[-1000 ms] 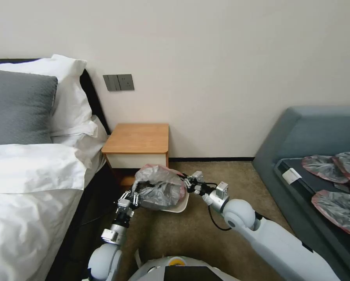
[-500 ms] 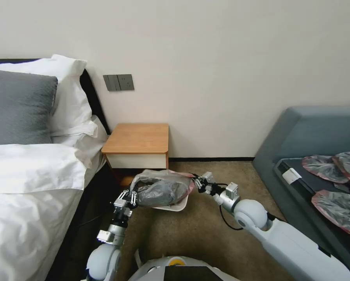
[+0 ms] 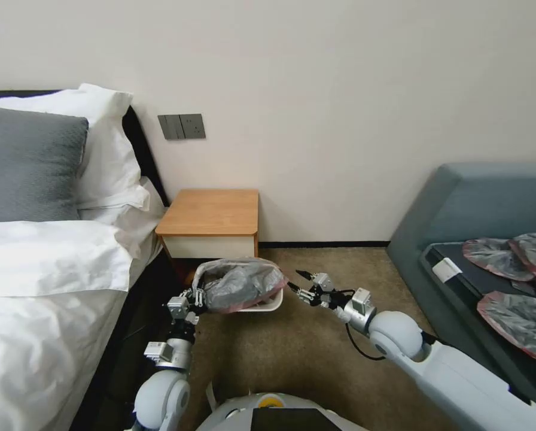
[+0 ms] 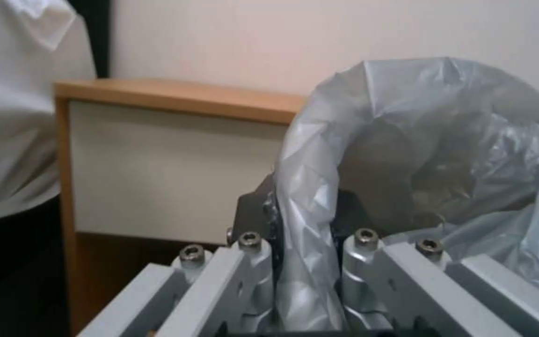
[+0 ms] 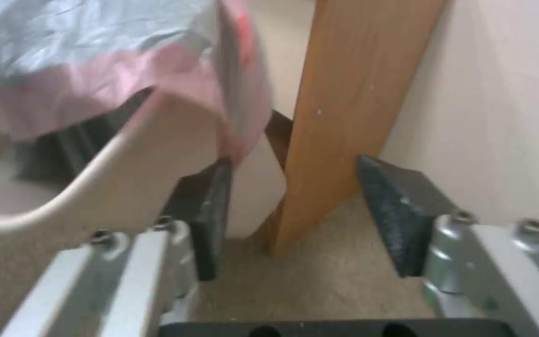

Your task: Pick up the garbage bag from the table and place it over the trash can.

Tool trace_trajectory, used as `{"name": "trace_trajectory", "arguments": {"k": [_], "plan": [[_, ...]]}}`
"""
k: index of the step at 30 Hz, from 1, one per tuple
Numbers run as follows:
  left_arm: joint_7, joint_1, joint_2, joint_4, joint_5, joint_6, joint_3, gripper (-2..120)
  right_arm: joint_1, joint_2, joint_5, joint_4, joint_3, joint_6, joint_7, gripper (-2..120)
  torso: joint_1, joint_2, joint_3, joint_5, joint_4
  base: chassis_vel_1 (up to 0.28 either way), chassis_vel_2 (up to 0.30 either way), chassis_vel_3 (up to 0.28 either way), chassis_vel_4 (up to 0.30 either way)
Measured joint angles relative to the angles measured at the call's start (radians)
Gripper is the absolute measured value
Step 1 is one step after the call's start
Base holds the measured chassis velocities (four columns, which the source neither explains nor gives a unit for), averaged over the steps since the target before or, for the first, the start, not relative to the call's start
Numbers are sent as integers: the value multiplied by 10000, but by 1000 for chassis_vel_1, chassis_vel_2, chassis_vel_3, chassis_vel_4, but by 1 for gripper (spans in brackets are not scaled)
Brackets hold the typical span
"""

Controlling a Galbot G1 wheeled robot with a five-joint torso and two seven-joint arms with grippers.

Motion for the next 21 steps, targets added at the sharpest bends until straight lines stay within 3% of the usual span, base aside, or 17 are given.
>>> {"name": "trace_trajectory", "arguments": {"k": [5, 10, 12, 15, 17, 19, 21], "plan": [[-274, 0, -15, -12, -40, 283, 63, 8, -202, -19, -392, 85, 230, 177, -81, 72, 0, 0, 0, 0, 2, 0, 0, 0, 0], [-678, -10, -62, -85, -57, 752, 153, 8, -1172, 368, -2056, 480, 1712, 1034, -425, 93, 0, 0, 0, -1, 1, 0, 0, 0, 0], [-739, -23, -83, -87, -79, 787, 162, 8, -1446, 479, -1881, 725, 1940, 1147, -363, 97, 0, 0, 0, -1, 0, 0, 0, 0, 0], [-777, -97, -188, -65, -251, 778, 204, 8, -2103, 970, 422, 2096, 1702, 790, 1196, 100, -1, 0, 0, -3, -2, 0, 0, 0, 0], [-768, -119, -229, -39, -292, 740, 215, 8, -2143, 1138, 859, 2380, 1481, 749, 1594, 100, 0, 0, 1, -1, -1, 0, 0, 0, 0], [-721, -162, -316, -3, -357, 658, 250, 7, -2045, 1754, 2485, 3158, 740, 294, 2857, 100, 0, 0, 0, -5, 0, 0, 0, 0, 0], [-697, -172, -352, -2, -384, 621, 258, 7, -1906, 2070, 3212, 3430, 418, -26, 3450, 100, 0, 0, 0, -2, 2, 0, 0, 0, 0]]}}
